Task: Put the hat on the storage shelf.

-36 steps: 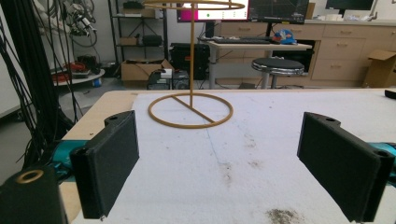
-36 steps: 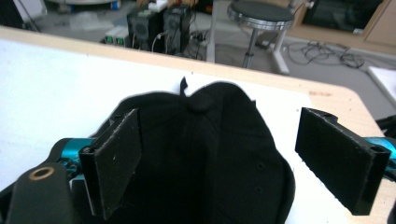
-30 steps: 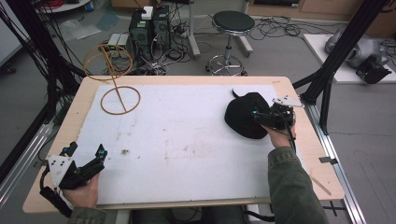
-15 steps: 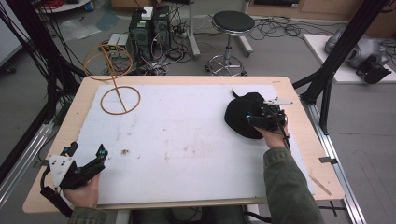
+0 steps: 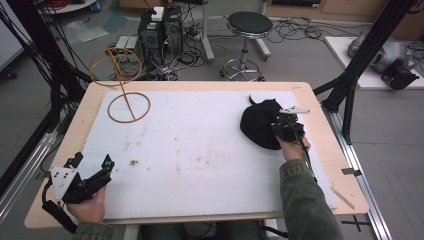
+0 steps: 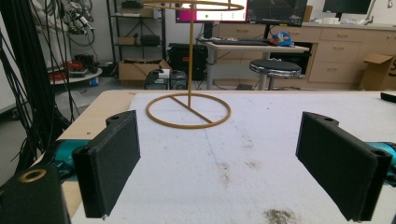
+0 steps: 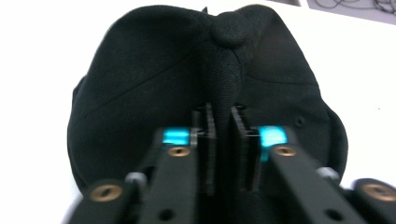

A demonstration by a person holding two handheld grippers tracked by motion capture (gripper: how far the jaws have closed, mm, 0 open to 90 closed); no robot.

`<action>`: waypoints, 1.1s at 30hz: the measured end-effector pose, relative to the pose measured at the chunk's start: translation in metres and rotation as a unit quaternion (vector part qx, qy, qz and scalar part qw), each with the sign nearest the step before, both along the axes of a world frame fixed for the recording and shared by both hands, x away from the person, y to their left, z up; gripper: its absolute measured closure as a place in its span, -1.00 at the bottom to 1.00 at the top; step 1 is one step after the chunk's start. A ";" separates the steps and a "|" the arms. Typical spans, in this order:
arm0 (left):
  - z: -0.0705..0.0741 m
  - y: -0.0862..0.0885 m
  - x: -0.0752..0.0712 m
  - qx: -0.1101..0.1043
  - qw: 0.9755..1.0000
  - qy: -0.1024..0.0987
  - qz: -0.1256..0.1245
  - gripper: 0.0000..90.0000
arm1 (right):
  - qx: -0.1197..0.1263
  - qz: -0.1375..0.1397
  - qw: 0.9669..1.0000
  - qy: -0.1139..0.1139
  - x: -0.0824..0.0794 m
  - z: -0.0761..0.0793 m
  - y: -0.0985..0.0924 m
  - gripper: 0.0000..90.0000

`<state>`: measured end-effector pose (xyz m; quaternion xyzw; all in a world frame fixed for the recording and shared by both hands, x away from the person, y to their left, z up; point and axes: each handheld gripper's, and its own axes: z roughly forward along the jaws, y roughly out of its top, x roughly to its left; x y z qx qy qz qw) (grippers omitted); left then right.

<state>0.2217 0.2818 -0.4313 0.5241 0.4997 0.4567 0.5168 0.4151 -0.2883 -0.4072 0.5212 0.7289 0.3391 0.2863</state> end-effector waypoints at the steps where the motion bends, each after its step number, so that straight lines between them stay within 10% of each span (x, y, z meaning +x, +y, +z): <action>1: 0.000 0.000 0.000 0.000 1.000 -0.001 0.000 -0.69 | 0.000 0.001 1.000 -0.002 -0.001 0.000 0.000 0.92; 21: 0.001 -0.002 0.001 0.002 1.000 0.001 -0.007 -0.67 | 0.017 0.007 1.000 -0.013 -0.008 0.006 0.001 0.93; 33: 0.001 -0.005 0.003 0.011 1.000 0.006 -0.014 -0.65 | 0.042 0.027 0.993 -0.105 -0.030 0.034 0.006 0.93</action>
